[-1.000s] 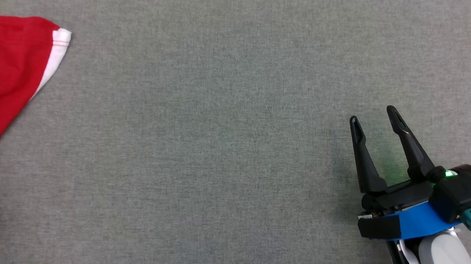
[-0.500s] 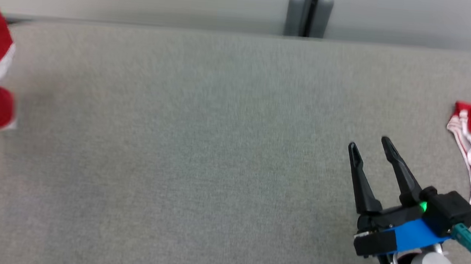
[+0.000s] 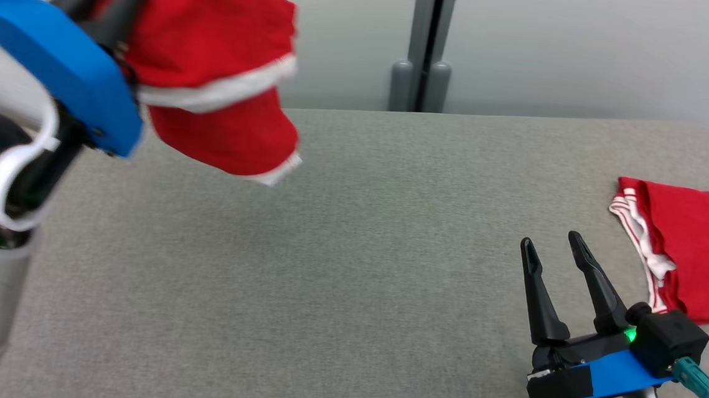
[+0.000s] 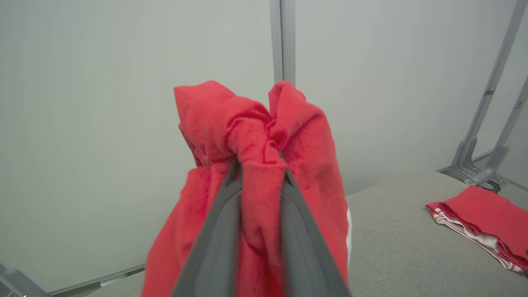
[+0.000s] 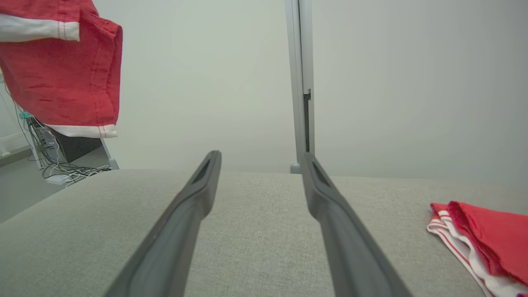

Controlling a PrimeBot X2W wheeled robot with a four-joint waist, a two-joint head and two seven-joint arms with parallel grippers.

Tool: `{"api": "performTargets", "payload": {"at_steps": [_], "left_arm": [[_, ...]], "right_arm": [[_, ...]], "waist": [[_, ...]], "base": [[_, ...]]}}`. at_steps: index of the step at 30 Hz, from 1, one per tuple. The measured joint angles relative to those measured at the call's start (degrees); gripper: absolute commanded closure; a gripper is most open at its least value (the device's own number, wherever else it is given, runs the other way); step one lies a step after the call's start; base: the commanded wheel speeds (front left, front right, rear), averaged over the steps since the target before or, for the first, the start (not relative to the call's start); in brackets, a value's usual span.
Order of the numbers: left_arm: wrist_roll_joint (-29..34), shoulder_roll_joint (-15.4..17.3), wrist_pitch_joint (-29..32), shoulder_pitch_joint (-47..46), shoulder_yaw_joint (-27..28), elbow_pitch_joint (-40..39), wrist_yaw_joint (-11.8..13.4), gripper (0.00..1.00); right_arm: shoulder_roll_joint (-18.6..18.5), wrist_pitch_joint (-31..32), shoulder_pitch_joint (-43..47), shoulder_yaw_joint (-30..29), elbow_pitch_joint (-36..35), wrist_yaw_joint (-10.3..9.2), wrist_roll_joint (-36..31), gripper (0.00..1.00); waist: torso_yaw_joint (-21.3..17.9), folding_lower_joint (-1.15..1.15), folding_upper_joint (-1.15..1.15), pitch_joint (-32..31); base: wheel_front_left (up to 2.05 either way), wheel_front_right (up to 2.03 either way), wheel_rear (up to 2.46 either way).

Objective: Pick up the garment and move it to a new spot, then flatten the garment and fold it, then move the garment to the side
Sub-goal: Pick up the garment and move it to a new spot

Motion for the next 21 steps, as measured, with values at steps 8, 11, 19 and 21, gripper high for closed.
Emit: {"api": "performTargets", "payload": {"at_steps": [8, 11, 19, 21], "left_arm": [[0.3, -6.1, 0.5, 1.8, -9.4, 0.9, -2.0, 1.0], [1.1, -8.4, -1.1, 2.9, -12.0, 3.2, -2.3, 1.0], [1.3, -14.7, -7.7, 8.8, -18.6, 15.5, -3.6, 0.73], [2.0, -15.5, -9.7, 10.3, -20.4, 19.0, -3.9, 0.22]], "right_arm": [[0.1, 0.8, -0.4, 1.2, -1.0, 0.0, 0.0, 0.0], [0.0, 1.1, -1.1, 2.0, -1.4, 0.0, 0.2, 0.0], [0.0, 0.9, -2.6, 2.8, -1.3, 0.0, 0.3, 0.0], [0.1, 0.8, -2.6, 3.3, -1.0, 0.0, 0.3, 0.0]], "waist": [[-5.4, 0.01, 0.0, 0.5], [-7.3, 0.0, 0.0, 1.5], [-10.2, 0.02, 0.0, 3.9], [-10.5, 0.01, 0.0, 4.0]], "base": [[0.0, 0.0, 0.0], [0.0, 0.0, 0.0], [0.0, 0.0, 0.0], [0.0, 0.0, 0.0]]}}
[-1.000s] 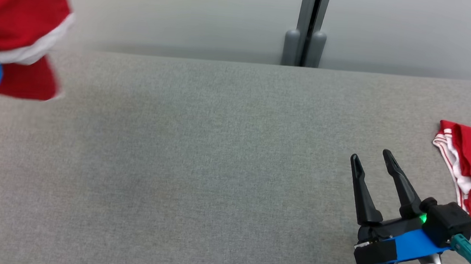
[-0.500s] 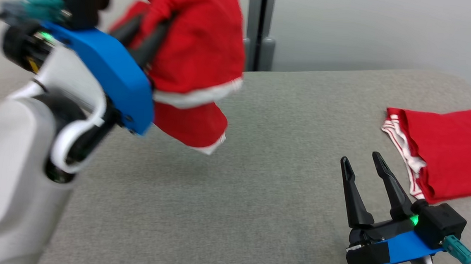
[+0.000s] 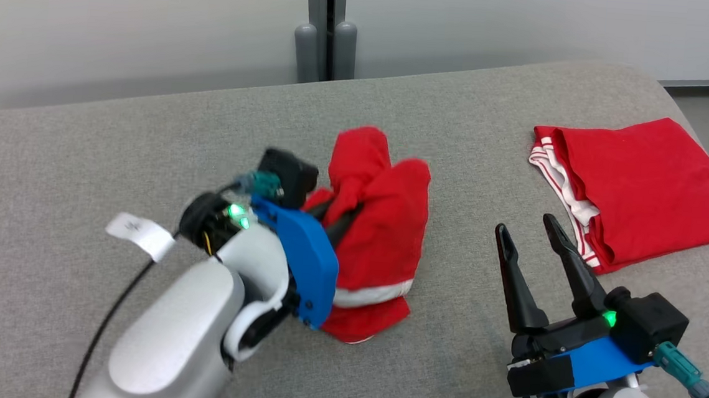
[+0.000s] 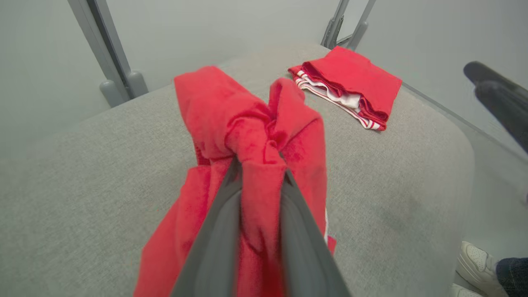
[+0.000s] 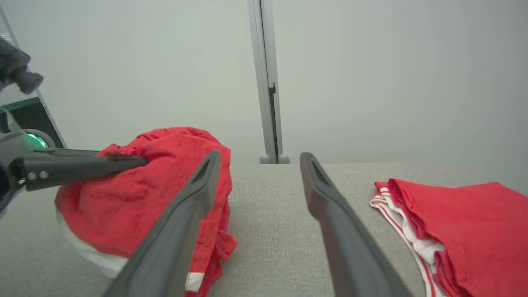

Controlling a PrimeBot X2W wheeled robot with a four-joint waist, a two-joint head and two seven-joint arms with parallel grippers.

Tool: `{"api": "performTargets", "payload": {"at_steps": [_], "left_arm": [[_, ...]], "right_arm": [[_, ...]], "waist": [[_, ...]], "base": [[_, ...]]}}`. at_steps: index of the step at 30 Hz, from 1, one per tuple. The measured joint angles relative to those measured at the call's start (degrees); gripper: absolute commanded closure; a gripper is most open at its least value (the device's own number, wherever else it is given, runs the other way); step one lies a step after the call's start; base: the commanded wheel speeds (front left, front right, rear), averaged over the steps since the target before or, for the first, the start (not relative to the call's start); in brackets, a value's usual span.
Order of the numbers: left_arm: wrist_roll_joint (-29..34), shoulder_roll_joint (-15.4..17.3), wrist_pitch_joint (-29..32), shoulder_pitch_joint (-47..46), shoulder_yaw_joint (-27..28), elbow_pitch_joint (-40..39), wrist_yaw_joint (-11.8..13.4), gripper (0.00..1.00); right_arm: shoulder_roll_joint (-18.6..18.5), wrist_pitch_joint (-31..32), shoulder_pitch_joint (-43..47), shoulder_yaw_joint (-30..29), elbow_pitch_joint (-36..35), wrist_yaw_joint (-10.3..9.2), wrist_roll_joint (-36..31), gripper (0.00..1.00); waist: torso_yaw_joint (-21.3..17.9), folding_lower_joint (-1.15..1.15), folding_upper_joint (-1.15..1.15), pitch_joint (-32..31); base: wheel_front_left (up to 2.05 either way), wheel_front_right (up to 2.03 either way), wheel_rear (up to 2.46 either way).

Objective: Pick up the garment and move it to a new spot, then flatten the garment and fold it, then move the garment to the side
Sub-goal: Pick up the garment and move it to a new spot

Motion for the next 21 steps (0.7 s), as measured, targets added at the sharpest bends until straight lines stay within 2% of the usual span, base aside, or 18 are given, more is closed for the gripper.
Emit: {"api": "performTargets", "payload": {"at_steps": [1, 2, 9, 14, 16, 19, 20, 21], "left_arm": [[0.2, -0.3, -1.0, 0.6, -0.9, 1.6, -0.2, 0.03], [0.3, -0.8, -2.0, 1.2, -1.9, 3.1, -0.4, 0.0], [0.4, -2.0, -7.4, 1.2, -4.8, 7.9, -1.1, 0.0], [-2.4, -1.6, -15.3, 2.1, -1.1, 4.3, -1.0, 0.0], [-2.6, -1.2, -17.3, 3.0, 0.0, 3.4, -0.4, 0.0], [-2.9, 0.8, -24.6, 7.8, 4.5, 0.1, 2.9, 0.0], [-2.9, 0.8, -24.6, 7.8, 4.5, 0.1, 2.9, 0.0], [-3.1, 1.4, -28.2, 9.9, 6.7, -1.3, 4.3, 0.0]], "right_arm": [[0.0, 0.0, 0.0, 0.2, 0.2, 0.0, 0.0, 0.0], [0.1, 0.0, 0.0, 0.2, 0.3, 0.0, 0.2, 0.0], [0.4, -0.4, 0.0, -1.0, 0.5, 0.0, 0.2, 0.0], [0.5, -0.4, 0.5, -1.3, 0.6, 0.0, 0.1, 0.0], [0.6, -0.5, 0.8, -1.7, 0.7, 0.0, 0.1, 0.0], [0.8, -0.6, 2.8, -3.4, 0.8, 0.0, 0.2, 0.0], [0.8, -0.6, 2.8, -3.4, 0.8, 0.0, 0.2, 0.0], [0.8, -0.5, 3.4, -4.2, 0.8, 0.0, 0.1, 0.0]], "waist": [[-0.1, 0.0, 0.0, 0.0], [-0.2, 0.0, 0.0, 0.1], [1.4, 0.0, 0.0, -0.2], [3.0, -0.01, 0.0, -1.3], [3.4, -0.01, 0.0, -1.6], [5.5, -0.02, 0.0, -2.9], [5.5, -0.02, 0.0, -2.9], [6.7, -0.02, 0.0, -3.4]], "base": [[0.0, 0.0, 0.0], [0.0, 0.0, 0.0], [0.0, 0.0, 0.0], [0.0, 0.0, 0.0], [0.0, 0.0, 0.0], [0.0, 0.0, 0.0], [0.0, 0.0, 0.0], [0.0, 0.0, 0.0]]}}
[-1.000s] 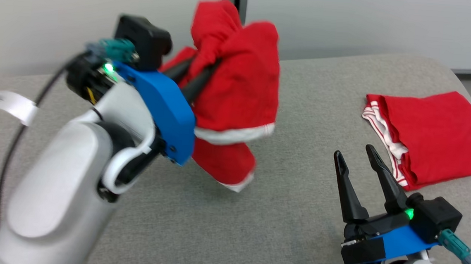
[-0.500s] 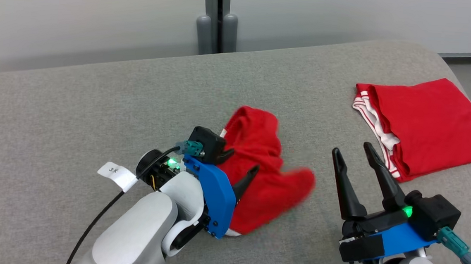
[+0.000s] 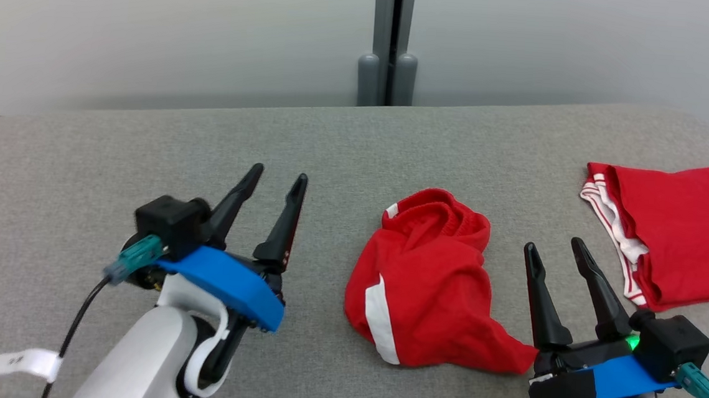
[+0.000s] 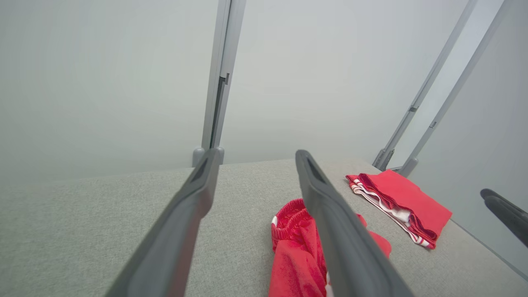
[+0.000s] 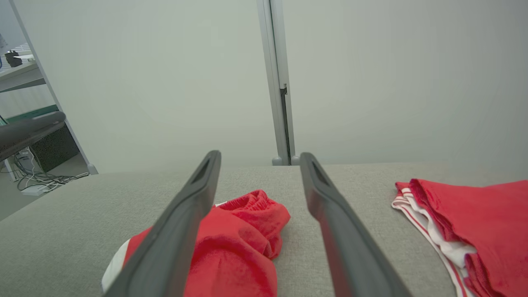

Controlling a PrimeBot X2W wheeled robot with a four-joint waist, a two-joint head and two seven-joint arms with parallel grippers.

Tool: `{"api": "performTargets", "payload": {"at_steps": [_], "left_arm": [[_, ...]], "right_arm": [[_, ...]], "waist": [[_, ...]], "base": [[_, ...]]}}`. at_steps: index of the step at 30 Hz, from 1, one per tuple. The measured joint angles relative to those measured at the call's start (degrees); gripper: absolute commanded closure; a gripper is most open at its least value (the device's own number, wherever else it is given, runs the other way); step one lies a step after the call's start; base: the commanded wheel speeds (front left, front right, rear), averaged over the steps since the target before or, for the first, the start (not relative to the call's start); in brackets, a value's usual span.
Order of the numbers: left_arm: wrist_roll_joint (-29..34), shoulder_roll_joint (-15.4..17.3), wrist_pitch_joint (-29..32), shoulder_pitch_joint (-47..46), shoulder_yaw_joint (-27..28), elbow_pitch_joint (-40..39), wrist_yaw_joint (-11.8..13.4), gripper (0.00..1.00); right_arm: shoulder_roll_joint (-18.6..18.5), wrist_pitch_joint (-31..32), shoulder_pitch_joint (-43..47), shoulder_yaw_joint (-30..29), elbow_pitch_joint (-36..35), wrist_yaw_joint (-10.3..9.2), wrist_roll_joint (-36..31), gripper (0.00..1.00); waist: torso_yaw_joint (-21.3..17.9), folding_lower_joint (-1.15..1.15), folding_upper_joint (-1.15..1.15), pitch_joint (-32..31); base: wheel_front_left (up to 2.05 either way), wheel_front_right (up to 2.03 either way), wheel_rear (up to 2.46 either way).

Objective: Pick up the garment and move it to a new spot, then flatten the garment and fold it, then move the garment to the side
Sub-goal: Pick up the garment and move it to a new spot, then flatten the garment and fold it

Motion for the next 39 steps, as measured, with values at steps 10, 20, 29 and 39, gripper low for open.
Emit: {"api": "performTargets", "payload": {"at_steps": [10, 20, 29, 39], "left_arm": [[1.1, 3.3, -11.4, 11.4, 8.4, -2.8, 4.4, 0.0], [4.3, 2.9, -12.1, 19.2, 13.1, -2.9, 5.9, 0.0], [6.4, 2.6, -12.1, 24.8, 19.1, -2.2, 6.6, 0.0], [6.9, 3.0, -12.0, 25.8, 19.0, -0.6, 6.5, 0.0]], "right_arm": [[0.1, 1.9, 3.3, -2.9, -1.5, 0.0, -0.5, 0.0], [0.1, 3.0, 4.5, -2.8, -2.0, 0.0, -0.6, 0.0], [0.3, 2.9, 6.9, -5.3, 0.0, 0.0, -1.0, 0.0], [1.0, 3.5, 8.4, -8.1, 2.8, 0.0, -1.8, 0.0]], "waist": [[4.6, 0.0, 0.0, -2.9], [5.5, 0.0, 0.0, -4.8], [5.3, 0.0, 0.0, -5.4], [4.5, 0.0, 0.0, -5.1]], "base": [[0.0, 0.0, 0.0], [0.0, 0.0, 0.0], [0.0, 0.0, 0.0], [0.0, 0.0, 0.0]]}}
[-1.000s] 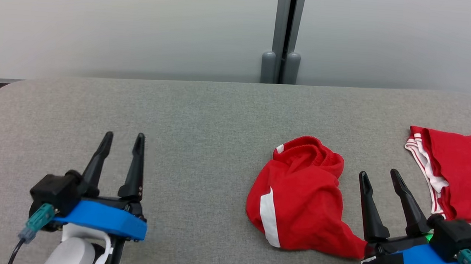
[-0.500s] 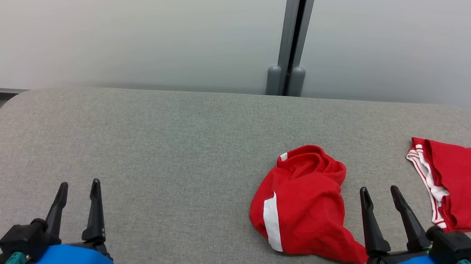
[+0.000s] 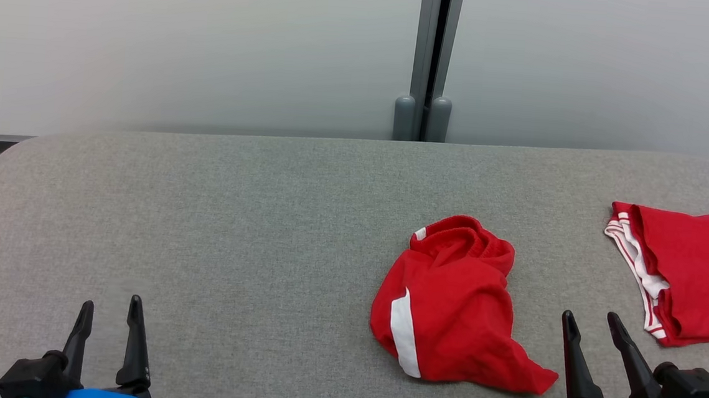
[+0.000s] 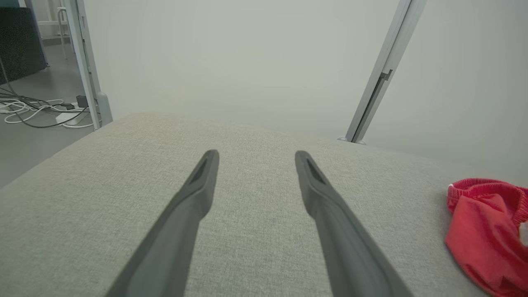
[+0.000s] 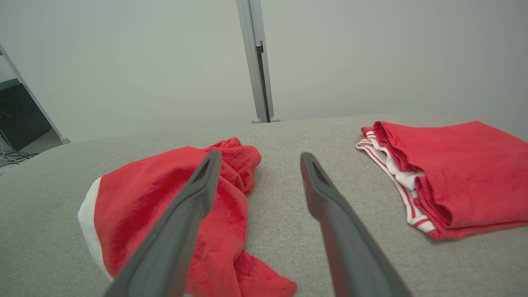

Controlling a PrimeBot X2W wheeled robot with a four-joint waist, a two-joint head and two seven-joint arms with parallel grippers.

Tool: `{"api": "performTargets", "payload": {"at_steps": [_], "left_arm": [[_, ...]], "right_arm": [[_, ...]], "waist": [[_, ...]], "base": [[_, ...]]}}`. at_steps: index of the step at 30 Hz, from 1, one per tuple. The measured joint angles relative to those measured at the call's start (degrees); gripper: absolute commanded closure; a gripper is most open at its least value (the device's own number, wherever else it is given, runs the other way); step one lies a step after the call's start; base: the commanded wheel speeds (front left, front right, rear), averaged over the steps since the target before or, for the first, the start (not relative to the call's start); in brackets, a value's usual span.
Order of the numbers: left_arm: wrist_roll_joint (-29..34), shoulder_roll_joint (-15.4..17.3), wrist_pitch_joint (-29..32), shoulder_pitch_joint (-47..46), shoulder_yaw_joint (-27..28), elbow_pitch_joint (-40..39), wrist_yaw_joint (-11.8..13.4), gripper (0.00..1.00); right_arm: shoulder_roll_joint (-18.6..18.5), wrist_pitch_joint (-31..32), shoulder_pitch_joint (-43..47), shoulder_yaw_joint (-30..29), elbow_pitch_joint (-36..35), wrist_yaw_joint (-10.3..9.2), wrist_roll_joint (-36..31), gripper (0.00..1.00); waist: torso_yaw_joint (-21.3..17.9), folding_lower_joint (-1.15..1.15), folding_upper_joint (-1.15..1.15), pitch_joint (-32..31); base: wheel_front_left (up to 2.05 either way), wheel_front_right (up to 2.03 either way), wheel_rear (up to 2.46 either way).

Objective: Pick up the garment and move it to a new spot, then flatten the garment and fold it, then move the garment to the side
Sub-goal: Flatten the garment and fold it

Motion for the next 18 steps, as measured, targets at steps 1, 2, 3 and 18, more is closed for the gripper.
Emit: {"api": "performTargets", "payload": {"at_steps": [1, 2, 3, 18], "left_arm": [[0.1, 0.0, 0.2, 0.0, -0.2, 0.0, 0.0, 0.0], [0.1, 0.0, 0.3, 0.0, -0.4, -0.1, 0.0, 0.0], [0.2, 0.0, 0.3, -0.1, -0.5, -0.2, 0.0, 0.0], [0.0, 0.2, 1.6, -0.8, -1.3, -1.2, 0.3, 0.0]], "right_arm": [[0.0, 0.1, 0.0, 0.0, 0.1, 0.0, 0.0, 0.0], [0.1, 0.3, 0.0, 0.0, 0.1, 0.0, -0.1, 0.0], [0.1, 0.3, 0.0, 0.0, 0.2, 0.0, -0.3, 0.0], [0.5, 0.5, -0.3, 1.3, 0.2, 0.0, -0.4, 0.0]], "waist": [[-0.1, 0.0, 0.0, 0.1], [-0.1, 0.0, 0.0, 0.1], [-0.2, 0.0, 0.0, 0.1], [-1.1, 0.0, 0.0, 0.9]], "base": [[0.0, 0.0, 0.0], [0.0, 0.0, 0.0], [0.0, 0.0, 0.0], [0.0, 0.0, 0.0]]}}
